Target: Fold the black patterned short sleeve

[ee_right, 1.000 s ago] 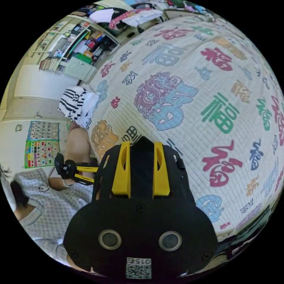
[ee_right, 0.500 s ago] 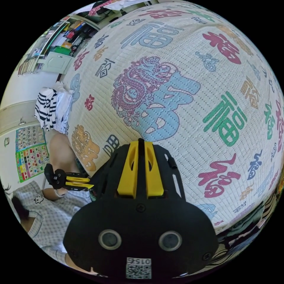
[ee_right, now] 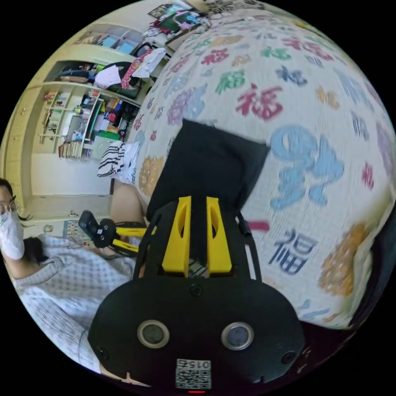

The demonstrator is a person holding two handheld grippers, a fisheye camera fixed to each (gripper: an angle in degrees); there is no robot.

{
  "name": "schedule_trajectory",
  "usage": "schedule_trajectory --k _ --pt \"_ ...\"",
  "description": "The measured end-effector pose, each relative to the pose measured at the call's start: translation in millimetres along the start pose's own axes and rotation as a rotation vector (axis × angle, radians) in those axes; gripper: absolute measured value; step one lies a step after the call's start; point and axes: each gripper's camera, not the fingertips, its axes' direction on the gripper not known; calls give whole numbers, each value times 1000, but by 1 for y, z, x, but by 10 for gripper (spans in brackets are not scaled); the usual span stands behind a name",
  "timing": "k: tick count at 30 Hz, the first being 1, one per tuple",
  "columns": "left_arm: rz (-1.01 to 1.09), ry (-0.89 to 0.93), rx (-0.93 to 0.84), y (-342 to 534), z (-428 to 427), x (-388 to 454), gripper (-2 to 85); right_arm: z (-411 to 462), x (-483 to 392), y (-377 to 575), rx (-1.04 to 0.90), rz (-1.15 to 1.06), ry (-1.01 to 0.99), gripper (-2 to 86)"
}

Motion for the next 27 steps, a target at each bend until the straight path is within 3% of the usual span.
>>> schedule_trajectory --k 8,15,21,24,27 --pt "173 -130 -251 -21 117 54 102 12 31 120 74 176 -172 69" --pt "183 -313 -283 -32 165 65 18 -1 35 133 101 158 -238 12" --pt "198 -132 -182 -42 147 87 -7 -70 30 174 213 116 -200 2" --pt "253 -183 -163 -51 156 107 -6 -87 37 184 207 137 -161 5" --pt "266 -274 -289 -57 202 99 -2 -78 50 175 95 162 -247 14"
